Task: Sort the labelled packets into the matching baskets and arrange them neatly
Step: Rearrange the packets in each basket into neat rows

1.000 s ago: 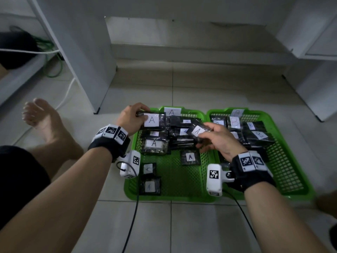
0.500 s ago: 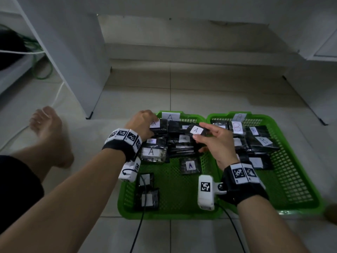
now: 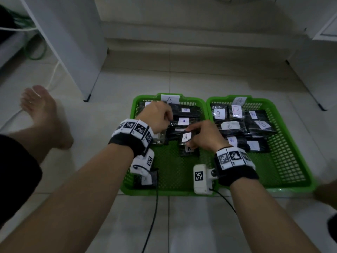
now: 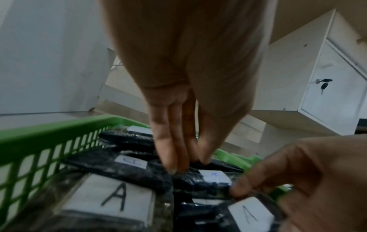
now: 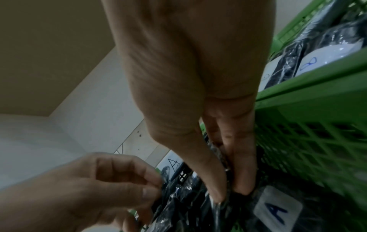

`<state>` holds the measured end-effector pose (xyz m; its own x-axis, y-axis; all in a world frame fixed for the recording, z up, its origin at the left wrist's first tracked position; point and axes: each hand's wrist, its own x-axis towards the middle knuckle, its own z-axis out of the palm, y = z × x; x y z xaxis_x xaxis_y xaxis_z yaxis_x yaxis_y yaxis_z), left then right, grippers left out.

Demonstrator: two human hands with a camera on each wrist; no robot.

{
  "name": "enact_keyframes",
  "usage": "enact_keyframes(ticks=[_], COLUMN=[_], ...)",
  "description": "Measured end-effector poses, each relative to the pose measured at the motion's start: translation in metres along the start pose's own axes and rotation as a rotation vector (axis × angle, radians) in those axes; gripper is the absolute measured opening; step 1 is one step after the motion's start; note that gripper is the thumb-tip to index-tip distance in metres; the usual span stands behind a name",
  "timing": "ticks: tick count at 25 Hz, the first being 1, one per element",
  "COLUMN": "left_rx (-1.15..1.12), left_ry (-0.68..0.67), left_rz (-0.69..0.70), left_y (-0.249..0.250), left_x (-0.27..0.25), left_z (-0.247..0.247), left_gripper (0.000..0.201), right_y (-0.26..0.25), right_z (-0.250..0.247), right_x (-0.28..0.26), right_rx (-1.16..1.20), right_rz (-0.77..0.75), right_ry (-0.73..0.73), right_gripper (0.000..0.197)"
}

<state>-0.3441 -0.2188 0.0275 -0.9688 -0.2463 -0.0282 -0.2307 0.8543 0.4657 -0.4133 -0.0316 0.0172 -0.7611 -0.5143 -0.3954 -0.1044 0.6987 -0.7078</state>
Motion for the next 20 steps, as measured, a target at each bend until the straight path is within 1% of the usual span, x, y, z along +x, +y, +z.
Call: enact_keyframes(ticks=[2,3,6,8,11,13,14,16,18,20], left_rx=[-0.020,-0.023,-0.033,-0.041,0.028,0.023,0.007,0.000,0.010,0.026], left_ry=[-0.169,-0.220,-0.335,-0.439,-0.556,-0.630,-0.653,-0.650,-0.596,-0.509], left_rz=[-0.009,-0.033,-0.118,-0.137,-0.092,-0.083,-0.089,-0.085,-0.054,-0.057], left_y=[0.008,0.008,0.006,0.012,0.023,0.031,0.035,0.040,0.040,0.031], left_x=[-0.010,-0.013,-0.020,-0.025,-0.028,-0.028,-0.028,-0.028,-0.031,-0.037], left_z=[0.007,0.009,0.015,0.018,0.028,0.038,0.042,0.043,0.034,0.017], left_gripper=[0.020,0.021,0.025,0.025,0.036,0.042,0.044,0.046,0.046,0.037], right_y=[0.000,-0.001,-0.004,-0.011,-0.020,-0.023,-0.024,-0.024,-0.025,-0.030], right_z=[0.003,0.005,0.012,0.014,0.012,0.012,0.011,0.010,0.012,0.017], right_x=[-0.001,-0.002,-0.006,-0.010,-0.011,-0.013,-0.014,-0.018,-0.022,-0.025], right_rx=[-0.022,-0.091,-0.503,-0.684,-0.819,-0.858,-0.866,-0.875,-0.866,-0.826], right_rz=[-0.019,-0.034,-0.112,-0.149,-0.194,-0.173,-0.157,-0.164,-0.196,-0.213], right_ry=[-0.021,-0.026,-0.023,-0.052,-0.062,-0.064,-0.061,-0.062,-0.059,-0.077], right_gripper=[0.059,0.059,0.046,0.036,0.025,0.030,0.033,0.035,0.031,0.022])
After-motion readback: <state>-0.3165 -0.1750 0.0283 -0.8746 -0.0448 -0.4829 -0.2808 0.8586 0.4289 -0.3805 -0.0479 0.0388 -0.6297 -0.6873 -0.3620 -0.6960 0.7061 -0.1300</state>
